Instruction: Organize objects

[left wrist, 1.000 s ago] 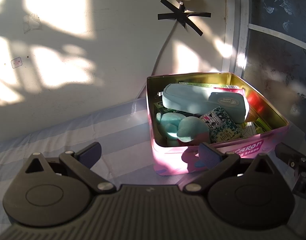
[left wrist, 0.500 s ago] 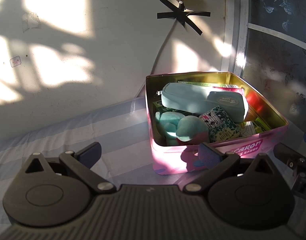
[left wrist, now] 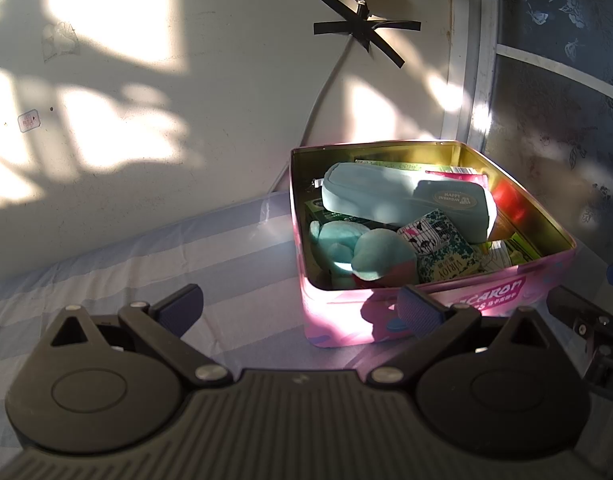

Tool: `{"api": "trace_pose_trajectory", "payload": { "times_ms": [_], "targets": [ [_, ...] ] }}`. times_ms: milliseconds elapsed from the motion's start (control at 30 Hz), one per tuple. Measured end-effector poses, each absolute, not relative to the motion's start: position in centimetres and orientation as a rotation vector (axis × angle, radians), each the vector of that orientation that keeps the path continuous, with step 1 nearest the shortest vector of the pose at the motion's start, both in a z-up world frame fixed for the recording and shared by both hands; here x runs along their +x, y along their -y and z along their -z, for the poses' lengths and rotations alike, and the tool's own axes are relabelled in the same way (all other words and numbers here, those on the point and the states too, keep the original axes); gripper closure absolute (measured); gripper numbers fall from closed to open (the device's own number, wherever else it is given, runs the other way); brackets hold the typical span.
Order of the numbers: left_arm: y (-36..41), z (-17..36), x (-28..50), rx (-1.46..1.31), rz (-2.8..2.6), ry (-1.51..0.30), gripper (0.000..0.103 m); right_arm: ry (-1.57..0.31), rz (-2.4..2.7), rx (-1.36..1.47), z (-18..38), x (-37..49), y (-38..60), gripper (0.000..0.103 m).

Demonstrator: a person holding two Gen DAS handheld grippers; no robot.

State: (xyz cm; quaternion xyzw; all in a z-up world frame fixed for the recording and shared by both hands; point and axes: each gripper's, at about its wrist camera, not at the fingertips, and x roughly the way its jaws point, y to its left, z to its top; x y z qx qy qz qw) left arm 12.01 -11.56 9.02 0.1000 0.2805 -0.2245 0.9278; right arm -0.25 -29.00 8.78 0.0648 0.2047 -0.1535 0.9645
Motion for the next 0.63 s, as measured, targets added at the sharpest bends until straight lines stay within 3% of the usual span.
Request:
{"api": "trace_pose_trajectory", "payload": {
  "times_ms": [633],
  "targets": [
    [11.50,-9.03,11.48,0.209,0.492,-0.558,0.000,-0.416,0.311,0.132,-8.77,-0.30,28.93,0.011]
  ]
}}
